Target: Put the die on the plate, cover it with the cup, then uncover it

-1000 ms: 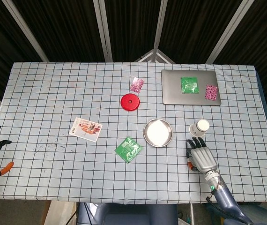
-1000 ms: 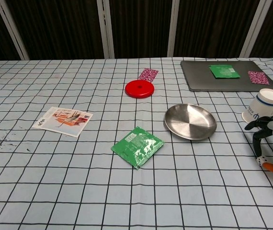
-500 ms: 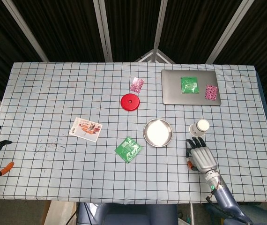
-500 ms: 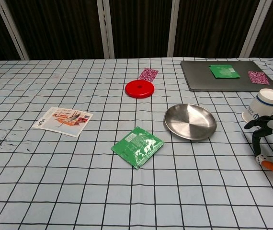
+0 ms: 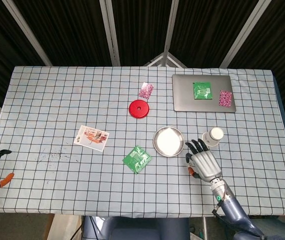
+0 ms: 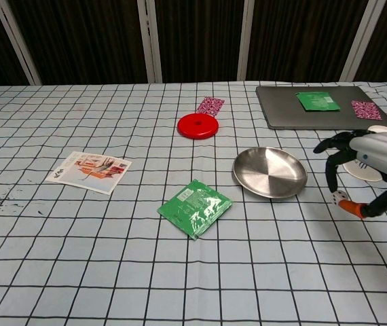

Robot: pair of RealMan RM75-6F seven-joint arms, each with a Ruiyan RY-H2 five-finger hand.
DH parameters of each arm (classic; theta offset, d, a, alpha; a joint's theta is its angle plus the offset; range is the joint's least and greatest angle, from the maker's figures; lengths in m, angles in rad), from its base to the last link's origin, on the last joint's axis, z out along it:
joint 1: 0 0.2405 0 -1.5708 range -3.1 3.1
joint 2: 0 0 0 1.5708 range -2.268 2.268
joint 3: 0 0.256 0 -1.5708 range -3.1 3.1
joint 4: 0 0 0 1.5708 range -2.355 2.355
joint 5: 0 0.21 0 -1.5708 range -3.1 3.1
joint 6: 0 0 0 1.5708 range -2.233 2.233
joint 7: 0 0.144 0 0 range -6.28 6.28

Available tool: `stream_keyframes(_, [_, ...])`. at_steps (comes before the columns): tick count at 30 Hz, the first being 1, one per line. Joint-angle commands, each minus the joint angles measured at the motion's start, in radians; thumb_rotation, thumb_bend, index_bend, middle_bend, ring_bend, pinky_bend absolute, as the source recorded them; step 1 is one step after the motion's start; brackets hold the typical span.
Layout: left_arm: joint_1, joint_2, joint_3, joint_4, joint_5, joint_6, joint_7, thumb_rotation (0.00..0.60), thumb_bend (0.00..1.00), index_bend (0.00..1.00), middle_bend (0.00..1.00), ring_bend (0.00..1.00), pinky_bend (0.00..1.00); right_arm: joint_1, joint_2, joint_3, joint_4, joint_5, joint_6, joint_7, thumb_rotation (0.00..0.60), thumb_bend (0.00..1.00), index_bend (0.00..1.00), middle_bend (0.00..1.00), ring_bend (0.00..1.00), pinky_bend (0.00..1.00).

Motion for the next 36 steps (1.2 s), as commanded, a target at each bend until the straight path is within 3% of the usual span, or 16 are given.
stream_keyframes(1, [-0.001,0.003,0.001,0.0,-0.001,-0.004,-0.007,0.6,0.26,0.31,0.0,0.0,0.13,0.056,-0.034,0.049,-0.017,0.047,-0.04,-0.051,0.6,0.41,0.58,0.14,0.08,0.0])
stream_keyframes(11, [-0.009,0.013,0.002,0.012,0.002,-0.015,-0.042,0.6,0.26,0.31,0.0,0.0,0.13,0.197,-0.247,0.165,0.192,0.155,-0.097,-0.04,0.6,0.41,0.58,0.14,0.09,0.0])
stream_keyframes(17, [-0.016,0.012,0.004,0.014,0.002,-0.028,-0.043,0.6,0.26,0.31,0.0,0.0,0.13,0.235,-0.297,0.174,0.303,0.175,-0.119,-0.009,0.6,0.41,0.58,0.14,0.09,0.0])
stream_keyframes(36, [-0.018,0.009,0.007,0.007,-0.002,-0.036,-0.021,0.6,0.26,0.31,0.0,0.0,0.13,0.26,-0.306,0.16,0.419,0.189,-0.148,0.082,0.6,0.41,0.58,0.14,0.09,0.0])
